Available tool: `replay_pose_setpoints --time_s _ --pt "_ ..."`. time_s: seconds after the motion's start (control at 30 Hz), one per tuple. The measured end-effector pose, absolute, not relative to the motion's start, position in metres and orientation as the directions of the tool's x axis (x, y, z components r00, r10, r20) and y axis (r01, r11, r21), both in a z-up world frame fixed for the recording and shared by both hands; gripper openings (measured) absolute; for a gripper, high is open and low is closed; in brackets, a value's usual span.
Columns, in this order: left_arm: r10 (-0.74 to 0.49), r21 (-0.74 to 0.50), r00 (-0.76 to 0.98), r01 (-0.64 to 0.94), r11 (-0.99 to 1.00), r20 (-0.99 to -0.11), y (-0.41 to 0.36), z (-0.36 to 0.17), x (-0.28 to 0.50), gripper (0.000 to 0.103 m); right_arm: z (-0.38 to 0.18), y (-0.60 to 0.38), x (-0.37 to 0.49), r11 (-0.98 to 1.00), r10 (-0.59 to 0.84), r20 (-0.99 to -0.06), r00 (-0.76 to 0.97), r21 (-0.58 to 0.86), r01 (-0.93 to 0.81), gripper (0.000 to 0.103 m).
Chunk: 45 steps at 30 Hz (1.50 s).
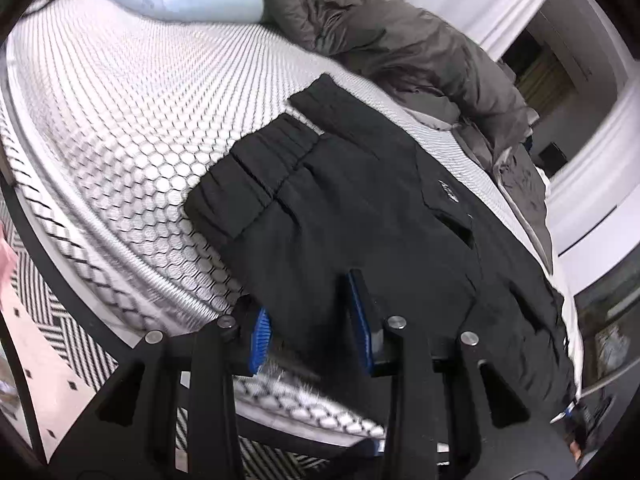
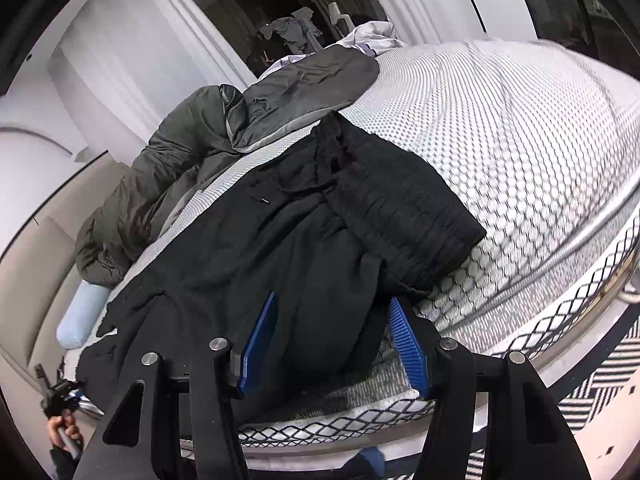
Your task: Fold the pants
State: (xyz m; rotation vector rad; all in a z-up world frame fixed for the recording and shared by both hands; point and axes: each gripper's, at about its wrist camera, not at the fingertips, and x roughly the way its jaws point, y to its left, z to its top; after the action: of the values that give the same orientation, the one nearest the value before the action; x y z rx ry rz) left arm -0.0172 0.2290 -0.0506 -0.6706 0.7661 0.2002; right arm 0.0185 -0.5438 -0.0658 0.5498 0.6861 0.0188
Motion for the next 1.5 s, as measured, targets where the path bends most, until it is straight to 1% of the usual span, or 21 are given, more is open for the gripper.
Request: replay_pose_setpoints --time_s 0.03,0.1,0.13,0.17,0.23,0.27,0.3,0.33,0.37,0.43,0.53,0.63,0.73,0.87,1.03,1.13,1.27,1.4,1.5 --pt "-0.068 -0.501 0.714 -0.415 0.759 -0.696 0.232 -0.054 -0.013 0.029 -0.069 -0.544 0.019 0.855 0.192 -0.604 0.773 0.490 0.171 0.059" --pt "-0.057 -0.511 0.720 -0.432 0.743 -0.692 0.234 -0.055 -0.011 0.024 -0.075 -0.544 0.021 0.846 0.203 -0.612 0.765 0.502 0.177 0.059" --pt "-0.046 -0.507 0.725 -0.435 0.744 -0.688 0.234 -0.053 -0.011 0.019 -0.076 -0.543 0.023 0.843 0.213 -0.610 0.763 0.509 0.172 0.059" --pt "-0.033 -0.501 0.730 -0.434 0.749 -0.683 0.234 -0.051 -0.012 0.014 -0.077 -0.542 0.026 0.842 0.217 -0.610 0.763 0.512 0.170 0.056" --pt "-0.016 -0.496 0.745 -0.428 0.756 -0.667 0.234 -0.045 -0.017 0.009 -0.077 -0.542 0.031 0.834 0.216 -0.608 0.764 0.522 0.179 0.031" --pt "-0.012 -0.498 0.752 -0.425 0.756 -0.659 0.236 -0.043 -0.020 0.006 -0.078 -0.545 0.030 0.826 0.219 -0.607 0.764 0.532 0.185 0.026" --pt "-0.008 -0.503 0.761 -0.422 0.754 -0.649 0.237 -0.039 -0.024 0.005 -0.077 -0.546 0.032 0.811 0.239 -0.598 0.765 0.556 0.181 0.018" --pt "-0.007 -0.509 0.767 -0.419 0.752 -0.642 0.239 -0.037 -0.027 0.003 -0.076 -0.546 0.030 0.808 0.246 -0.589 0.770 0.564 0.173 0.013" --pt "-0.002 -0.511 0.772 -0.419 0.751 -0.636 0.241 -0.034 -0.031 0.001 -0.074 -0.547 0.027 0.805 0.252 -0.580 0.775 0.570 0.165 0.012" --pt "0.020 -0.502 0.782 -0.419 0.757 -0.623 0.243 -0.027 -0.039 0.001 -0.070 -0.546 0.021 0.806 0.256 -0.577 0.775 0.571 0.159 0.007" --pt "0.043 -0.466 0.776 -0.420 0.779 -0.629 0.244 -0.022 -0.048 0.001 -0.068 -0.549 0.006 0.814 0.244 -0.582 0.775 0.558 0.163 0.005" --pt "0.031 -0.469 0.765 -0.425 0.775 -0.643 0.248 -0.026 -0.055 0.001 -0.069 -0.552 -0.004 0.807 0.246 -0.578 0.778 0.567 0.166 0.005" --pt "0.038 -0.466 0.770 -0.424 0.776 -0.637 0.249 -0.023 -0.060 0.001 -0.068 -0.551 -0.010 0.806 0.243 -0.573 0.783 0.569 0.167 0.005" --pt "0.053 -0.460 0.794 -0.404 0.791 -0.606 0.248 -0.002 -0.059 0.000 -0.049 -0.546 -0.016 0.821 0.219 -0.538 0.814 0.552 0.144 0.005" --pt "0.069 -0.440 0.821 -0.373 0.817 -0.566 0.248 0.035 -0.041 0.000 0.001 -0.535 -0.012 0.857 0.154 -0.453 0.878 0.503 0.109 0.005" --pt "0.071 -0.435 0.829 -0.362 0.824 -0.555 0.251 0.054 -0.018 0.000 0.026 -0.530 0.002 0.873 0.106 -0.414 0.904 0.475 0.115 0.005" --pt "0.065 -0.416 0.824 -0.351 0.839 -0.563 0.251 0.075 0.029 0.000 0.059 -0.525 0.046 0.889 0.045 -0.391 0.919 0.435 0.141 0.005" --pt "0.084 -0.372 0.803 -0.363 0.854 -0.589 0.249 0.091 0.096 0.000 0.080 -0.520 0.109 0.904 0.007 -0.400 0.916 0.395 0.165 0.005" --pt "0.100 -0.346 0.787 -0.377 0.859 -0.609 0.248 0.097 0.153 0.000 0.088 -0.517 0.166 0.911 -0.034 -0.425 0.905 0.358 0.202 0.005"
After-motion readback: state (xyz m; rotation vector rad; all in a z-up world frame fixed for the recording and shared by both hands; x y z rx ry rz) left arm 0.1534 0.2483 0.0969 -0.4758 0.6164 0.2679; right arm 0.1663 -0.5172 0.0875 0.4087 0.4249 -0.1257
